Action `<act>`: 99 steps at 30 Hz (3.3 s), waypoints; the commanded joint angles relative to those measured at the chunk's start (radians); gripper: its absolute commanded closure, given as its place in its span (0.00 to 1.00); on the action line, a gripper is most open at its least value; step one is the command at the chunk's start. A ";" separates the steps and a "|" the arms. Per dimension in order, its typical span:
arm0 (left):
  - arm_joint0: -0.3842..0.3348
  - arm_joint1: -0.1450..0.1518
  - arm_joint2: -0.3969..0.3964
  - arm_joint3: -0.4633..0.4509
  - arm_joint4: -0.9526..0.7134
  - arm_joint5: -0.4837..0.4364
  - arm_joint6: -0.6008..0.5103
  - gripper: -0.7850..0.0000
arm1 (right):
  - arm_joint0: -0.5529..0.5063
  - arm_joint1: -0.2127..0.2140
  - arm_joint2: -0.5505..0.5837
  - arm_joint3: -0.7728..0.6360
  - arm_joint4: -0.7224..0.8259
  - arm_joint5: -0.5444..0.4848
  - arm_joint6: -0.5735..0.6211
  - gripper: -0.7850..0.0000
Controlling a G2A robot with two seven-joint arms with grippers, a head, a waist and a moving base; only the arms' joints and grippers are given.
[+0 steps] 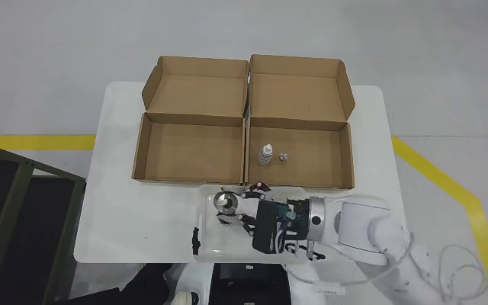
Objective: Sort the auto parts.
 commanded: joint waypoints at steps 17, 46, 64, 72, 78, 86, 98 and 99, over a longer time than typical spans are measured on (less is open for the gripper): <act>0.000 0.000 0.000 0.000 0.000 0.000 0.000 0.00 | -0.026 0.010 0.166 0.011 0.163 -0.007 -0.090 1.00; 0.000 0.000 0.000 0.000 0.000 0.000 0.000 0.00 | 0.050 -0.013 0.018 0.092 0.091 0.012 -0.071 1.00; 0.000 0.000 0.000 0.000 0.000 0.000 0.000 0.00 | 0.217 -0.085 -0.226 0.318 -0.022 0.120 -0.062 1.00; 0.000 0.000 0.000 0.000 0.000 0.000 0.000 0.00 | 0.344 -0.147 -0.352 0.463 -0.049 0.184 -0.060 1.00; 0.000 0.000 0.000 0.000 0.000 0.000 0.000 0.00 | 0.438 -0.201 -0.422 0.601 -0.050 0.239 -0.069 1.00; 0.000 0.000 0.000 0.000 0.000 0.000 0.000 0.00 | 0.531 -0.270 -0.494 0.773 -0.063 0.288 -0.057 1.00; 0.000 0.000 0.000 0.000 0.000 0.000 0.000 0.00 | 0.598 -0.363 -0.570 0.980 -0.048 0.306 -0.012 1.00; 0.000 0.000 0.000 0.000 0.000 0.000 0.000 0.00 | 0.601 -0.369 -0.574 0.992 -0.048 0.304 -0.007 1.00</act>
